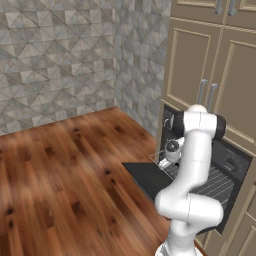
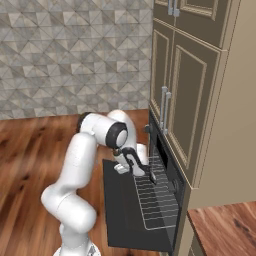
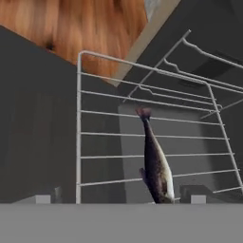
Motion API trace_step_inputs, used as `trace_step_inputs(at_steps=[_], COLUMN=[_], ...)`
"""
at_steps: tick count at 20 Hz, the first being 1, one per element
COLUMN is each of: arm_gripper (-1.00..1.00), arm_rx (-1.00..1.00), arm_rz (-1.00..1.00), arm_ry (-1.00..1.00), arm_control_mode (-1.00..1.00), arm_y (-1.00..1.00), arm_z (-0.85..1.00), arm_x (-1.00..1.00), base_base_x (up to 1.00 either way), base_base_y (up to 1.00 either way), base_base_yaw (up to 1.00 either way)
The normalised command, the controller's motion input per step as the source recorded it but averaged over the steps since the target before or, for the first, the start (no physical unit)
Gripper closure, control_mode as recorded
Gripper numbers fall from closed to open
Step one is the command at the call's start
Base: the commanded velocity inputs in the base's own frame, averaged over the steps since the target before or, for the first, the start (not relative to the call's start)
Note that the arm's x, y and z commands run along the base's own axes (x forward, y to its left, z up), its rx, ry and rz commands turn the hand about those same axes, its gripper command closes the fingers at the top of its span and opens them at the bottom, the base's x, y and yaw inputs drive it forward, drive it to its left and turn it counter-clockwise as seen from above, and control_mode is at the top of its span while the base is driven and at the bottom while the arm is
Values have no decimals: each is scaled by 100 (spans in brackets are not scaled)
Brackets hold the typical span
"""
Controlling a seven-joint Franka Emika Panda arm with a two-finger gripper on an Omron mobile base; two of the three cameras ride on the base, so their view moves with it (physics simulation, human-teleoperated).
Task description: Place the fish on the rack of the oven, and slide the rack back inside. Close the oven door.
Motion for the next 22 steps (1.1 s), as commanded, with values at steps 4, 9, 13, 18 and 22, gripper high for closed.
trace_step_inputs(at_steps=[4,9,13,18,22], arm_gripper=[-100,-100,-100,-100,-100], arm_rx=[-3,3,14,17,14], arm_rz=[0,-5,-8,-9,-1], arm_ry=[-2,0,0,10,19], arm_control_mode=[-100,-100,-100,-100,-100], arm_y=[93,54,19,21,19], arm_z=[0,16,44,18,3], arm_x=[-76,-49,-16,-1,0], base_base_x=[0,0,0,0,0], base_base_y=[0,0,0,0,0], base_base_yaw=[0,0,0,0,0])
